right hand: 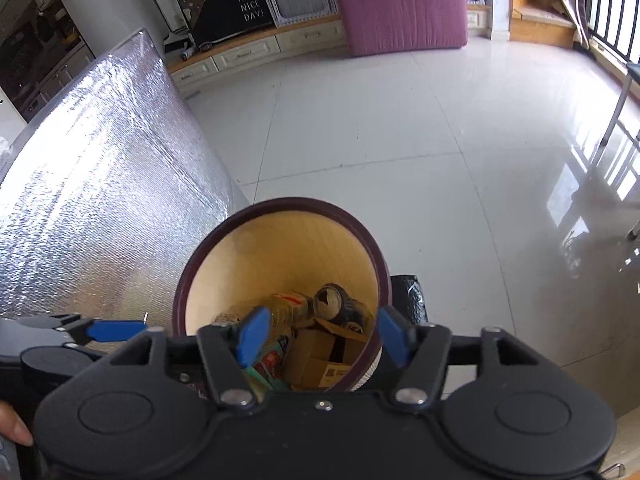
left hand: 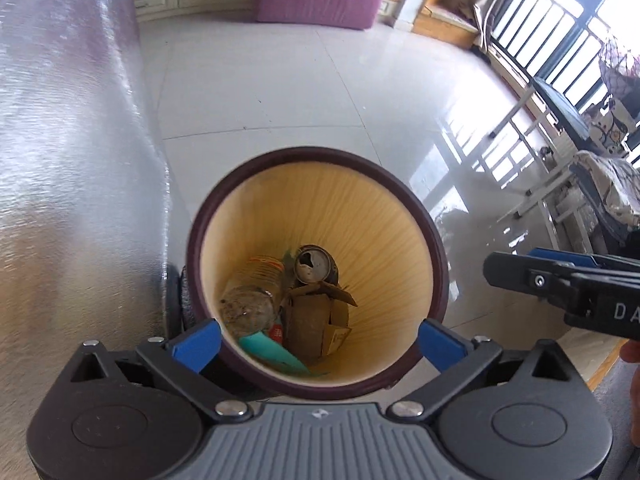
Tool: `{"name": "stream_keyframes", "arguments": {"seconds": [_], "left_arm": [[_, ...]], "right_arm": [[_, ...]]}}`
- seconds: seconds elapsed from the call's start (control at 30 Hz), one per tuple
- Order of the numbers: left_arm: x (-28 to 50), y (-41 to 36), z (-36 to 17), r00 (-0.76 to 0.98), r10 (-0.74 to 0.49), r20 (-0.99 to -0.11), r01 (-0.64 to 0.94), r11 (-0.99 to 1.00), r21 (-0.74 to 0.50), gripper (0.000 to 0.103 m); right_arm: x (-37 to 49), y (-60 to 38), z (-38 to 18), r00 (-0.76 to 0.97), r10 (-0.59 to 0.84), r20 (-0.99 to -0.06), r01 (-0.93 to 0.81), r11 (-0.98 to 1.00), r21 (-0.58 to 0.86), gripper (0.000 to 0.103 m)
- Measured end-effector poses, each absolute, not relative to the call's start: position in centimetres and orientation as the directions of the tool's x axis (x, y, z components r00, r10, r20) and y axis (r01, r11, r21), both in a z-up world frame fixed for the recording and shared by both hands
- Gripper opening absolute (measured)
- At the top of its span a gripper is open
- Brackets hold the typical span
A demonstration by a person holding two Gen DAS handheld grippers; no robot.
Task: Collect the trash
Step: 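Raise both open tools away from the wastebasket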
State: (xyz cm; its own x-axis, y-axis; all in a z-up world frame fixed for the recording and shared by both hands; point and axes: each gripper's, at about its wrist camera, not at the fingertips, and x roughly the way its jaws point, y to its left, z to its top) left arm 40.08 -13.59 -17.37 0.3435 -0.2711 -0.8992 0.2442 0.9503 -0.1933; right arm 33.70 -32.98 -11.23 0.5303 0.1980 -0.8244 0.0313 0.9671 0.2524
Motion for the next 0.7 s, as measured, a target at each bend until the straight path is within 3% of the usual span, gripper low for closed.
{"name": "stream_keyframes", "arguments": {"seconds": [0.13, 0.47, 0.7], "left_arm": [[38.8, -12.4, -15.4, 0.380, -0.263, -0.887, 0.227, 0.956, -0.186, 0.103], [35.3, -10.3, -11.0, 0.452, -0.269, -0.850, 0.207, 0.959, -0.193, 0.103], [32.7, -9.2, -8.3, 0.504, -0.283, -0.816, 0.229, 0.955, -0.190, 0.103]], "right_arm": [[32.2, -33.1, -9.3, 0.553, 0.185, -0.812, 0.028, 0.970, 0.240, 0.082], [28.2, -31.9, -6.1, 0.597, 0.132, -0.791, 0.039, 0.980, 0.193, 0.103], [25.4, -31.6, -3.9, 0.635, 0.063, -0.770, 0.052, 0.991, 0.124, 0.103]]}}
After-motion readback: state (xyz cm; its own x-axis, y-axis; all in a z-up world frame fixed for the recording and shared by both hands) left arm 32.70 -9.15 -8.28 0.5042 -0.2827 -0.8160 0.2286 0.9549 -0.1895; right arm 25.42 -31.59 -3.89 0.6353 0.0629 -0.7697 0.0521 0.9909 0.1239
